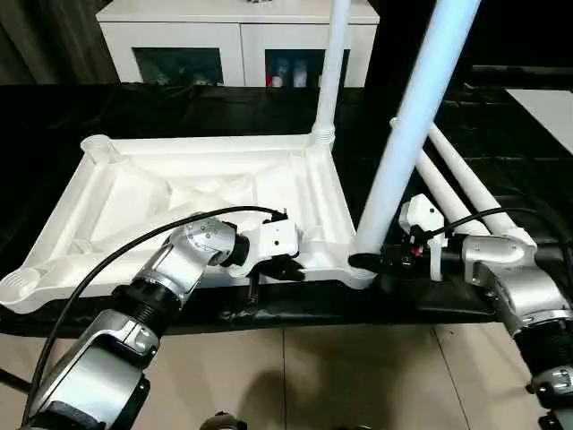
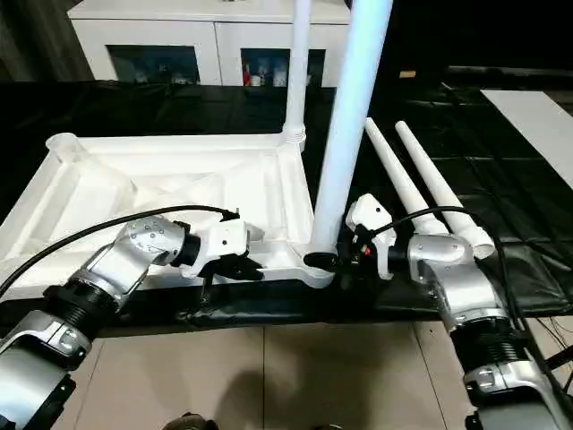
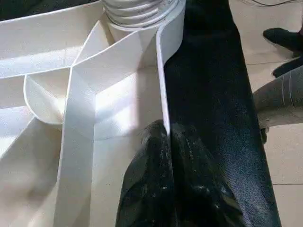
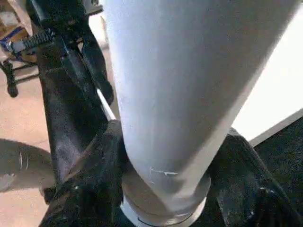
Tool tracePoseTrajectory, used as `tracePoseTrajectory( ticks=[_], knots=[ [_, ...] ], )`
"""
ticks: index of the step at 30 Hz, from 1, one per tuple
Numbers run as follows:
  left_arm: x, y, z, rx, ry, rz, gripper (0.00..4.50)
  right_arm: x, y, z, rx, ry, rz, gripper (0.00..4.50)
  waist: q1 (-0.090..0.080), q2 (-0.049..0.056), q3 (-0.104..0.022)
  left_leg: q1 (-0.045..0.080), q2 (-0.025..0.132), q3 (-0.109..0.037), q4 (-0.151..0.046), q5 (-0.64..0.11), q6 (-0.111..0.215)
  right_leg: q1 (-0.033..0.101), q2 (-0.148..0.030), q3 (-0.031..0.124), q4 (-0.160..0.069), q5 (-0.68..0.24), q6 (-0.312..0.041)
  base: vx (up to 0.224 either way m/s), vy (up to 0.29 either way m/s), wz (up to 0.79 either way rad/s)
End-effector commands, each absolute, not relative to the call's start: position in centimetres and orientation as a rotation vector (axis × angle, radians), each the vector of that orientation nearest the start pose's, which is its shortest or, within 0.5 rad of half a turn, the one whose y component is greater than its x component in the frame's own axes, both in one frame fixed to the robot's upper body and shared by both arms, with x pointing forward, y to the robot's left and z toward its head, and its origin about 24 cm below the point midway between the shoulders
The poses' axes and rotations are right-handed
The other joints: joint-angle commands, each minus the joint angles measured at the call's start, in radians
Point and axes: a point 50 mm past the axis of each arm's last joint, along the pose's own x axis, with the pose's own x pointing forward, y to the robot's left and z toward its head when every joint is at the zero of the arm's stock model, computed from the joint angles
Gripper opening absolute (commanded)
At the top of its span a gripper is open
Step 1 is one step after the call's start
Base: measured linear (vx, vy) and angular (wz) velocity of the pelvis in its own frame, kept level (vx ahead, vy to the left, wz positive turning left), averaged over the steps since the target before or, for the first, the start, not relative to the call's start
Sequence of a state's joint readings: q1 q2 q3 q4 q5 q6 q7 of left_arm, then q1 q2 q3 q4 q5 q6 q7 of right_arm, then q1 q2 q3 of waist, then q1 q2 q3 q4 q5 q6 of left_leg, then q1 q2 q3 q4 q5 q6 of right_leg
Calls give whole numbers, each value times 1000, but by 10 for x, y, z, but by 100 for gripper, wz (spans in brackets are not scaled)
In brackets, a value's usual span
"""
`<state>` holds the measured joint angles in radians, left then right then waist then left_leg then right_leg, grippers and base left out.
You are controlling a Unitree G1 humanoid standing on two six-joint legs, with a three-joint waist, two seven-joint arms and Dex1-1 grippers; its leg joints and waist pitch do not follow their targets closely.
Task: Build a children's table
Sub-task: Rotate leg to tighten
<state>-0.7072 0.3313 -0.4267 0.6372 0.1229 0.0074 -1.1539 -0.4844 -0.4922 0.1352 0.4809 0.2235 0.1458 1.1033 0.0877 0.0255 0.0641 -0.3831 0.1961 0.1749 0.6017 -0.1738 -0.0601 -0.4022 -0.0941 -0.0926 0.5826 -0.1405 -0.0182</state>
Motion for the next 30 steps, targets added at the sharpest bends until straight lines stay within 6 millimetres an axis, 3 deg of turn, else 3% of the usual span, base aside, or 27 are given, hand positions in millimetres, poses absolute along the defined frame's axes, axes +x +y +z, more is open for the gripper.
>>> tracePoseTrajectory(
  ticks=[1,2,5,12,14,17,18,19,20,21,22,23,25,27,28,30],
  knots=[
    [330,94,67,657,383,-1391,0,319,-194,57,-157,358,934,219,-5,-5,-81,21,33,-6,-70,-247,50,46,-57,39,-67,-332,-209,0,0,0],
    [331,94,67,640,383,-1377,0,320,-194,55,-152,361,902,216,-9,-9,-80,18,31,-8,-72,-261,40,50,-56,36,-69,-362,-197,0,0,0],
    [337,93,69,600,381,-1304,0,325,-193,47,-132,383,804,211,-20,-7,-76,25,29,-9,-73,-310,22,44,-55,34,-78,-426,-180,0,0,0],
    [361,84,75,477,409,-996,0,339,-160,25,-34,415,455,207,-46,-5,-72,28,21,-17,-72,-362,7,38,-57,19,-103,-559,-119,0,0,0],
    [368,76,76,425,431,-872,0,345,-146,18,-26,425,280,206,-64,-5,-68,30,17,-16,-69,-401,1,29,-54,12,-112,-602,-103,0,0,0],
    [372,60,79,383,411,-793,0,348,-125,15,35,415,165,204,-73,0,-66,46,14,-25,-63,-459,-12,26,-52,-13,-131,-660,-67,0,0,0],
    [372,53,81,370,401,-791,0,348,-117,15,57,411,146,204,-76,14,-66,52,20,-30,-68,-503,5,30,-52,-25,-143,-630,-59,0,0,0],
    [371,48,82,359,390,-791,0,349,-110,16,67,402,135,204,-78,17,-65,51,25,-33,-75,-525,6,35,-49,-30,-141,-600,-58,0,0,0],
    [370,41,83,347,378,-796,0,349,-100,18,64,388,135,204,-82,24,-66,45,40,-39,-92,-573,0,49,-46,-34,-129,-527,-60,0,0,0],
    [370,40,83,345,376,-799,0,349,-98,18,63,386,139,204,-82,24,-64,46,45,-39,-100,-605,-3,51,-43,-35,-124,-497,-63,0,0,0],
    [369,38,83,345,372,-806,0,350,-95,19,60,376,139,204,-81,23,-63,56,46,-36,-105,-650,-11,47,-43,-29,-119,-465,-75,0,0,0],
    [369,38,83,345,371,-806,0,350,-95,20,59,375,139,204,-81,20,-64,60,41,-33,-100,-653,-14,43,-48,-28,-121,-468,-81,0,0,0],
    [368,39,81,354,375,-812,0,351,-92,22,62,361,148,204,-83,12,-61,65,21,-25,-81,-608,-7,35,-60,-36,-145,-573,-64,0,0,0],
    [369,46,78,375,380,-815,0,354,-88,29,78,301,215,204,-83,14,-62,62,19,-25,-77,-577,5,40,-64,-47,-153,-610,-38,0,0,0],
    [369,48,78,377,381,-813,0,354,-87,31,80,289,229,239,-87,18,-62,56,25,-30,-82,-581,5,46,-65,-53,-151,-597,-30,0,0,0],
    [370,49,78,377,381,-808,0,355,-88,33,75,273,215,239,-85,19,-64,56,31,-31,-89,-597,0,47,-64,-50,-144,-561,-36,0,0,0]
  ],
)
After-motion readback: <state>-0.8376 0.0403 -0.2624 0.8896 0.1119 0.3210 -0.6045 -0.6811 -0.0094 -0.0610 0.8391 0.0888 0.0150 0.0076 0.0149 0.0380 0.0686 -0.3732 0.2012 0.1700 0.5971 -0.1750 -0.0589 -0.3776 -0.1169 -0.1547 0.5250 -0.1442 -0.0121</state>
